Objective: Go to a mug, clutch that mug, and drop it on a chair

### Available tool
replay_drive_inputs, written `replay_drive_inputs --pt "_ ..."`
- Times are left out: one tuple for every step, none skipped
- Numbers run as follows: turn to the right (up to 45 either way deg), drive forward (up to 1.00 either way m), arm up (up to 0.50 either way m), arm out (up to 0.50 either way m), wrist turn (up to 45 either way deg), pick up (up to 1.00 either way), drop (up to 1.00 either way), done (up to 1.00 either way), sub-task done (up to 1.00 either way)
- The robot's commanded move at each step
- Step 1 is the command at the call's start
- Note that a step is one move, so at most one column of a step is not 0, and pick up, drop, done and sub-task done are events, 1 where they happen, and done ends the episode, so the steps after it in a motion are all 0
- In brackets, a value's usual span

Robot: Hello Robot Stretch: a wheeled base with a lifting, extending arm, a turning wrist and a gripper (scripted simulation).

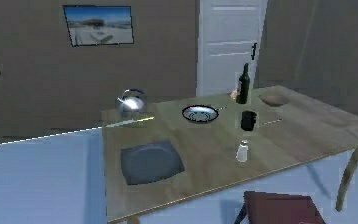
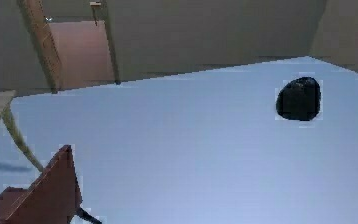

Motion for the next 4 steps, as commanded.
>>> replay_drive_inputs --pt "0.0 0.35 0.0 0.0 0.0 0.0 0.0 0.0 0.0" --pt "-45.0 0.0 0.0 0.0 0.0 0.0 0.0 0.0 0.0" --pt "-15.0 0.0 0.0 0.0 0.0 0.0 0.0 0.0 0.0" --pt "45.0 0.0 0.0 0.0 0.0 0.0 0.0 0.0 0.0"
